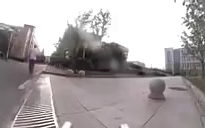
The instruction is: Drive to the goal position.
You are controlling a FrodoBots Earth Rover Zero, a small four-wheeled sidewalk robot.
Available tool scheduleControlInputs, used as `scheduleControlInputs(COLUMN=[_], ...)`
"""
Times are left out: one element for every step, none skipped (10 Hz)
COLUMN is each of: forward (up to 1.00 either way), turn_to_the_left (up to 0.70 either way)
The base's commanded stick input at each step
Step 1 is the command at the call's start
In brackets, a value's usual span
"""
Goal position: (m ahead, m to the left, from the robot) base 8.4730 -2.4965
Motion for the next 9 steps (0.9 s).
scheduleControlInputs(forward=[1.00,1.00,1.00,1.00,1.00,1.00,1.00,1.00,1.00], turn_to_the_left=[-0.40,-0.26,0.00,0.00,0.00,0.00,0.00,0.00,0.00])
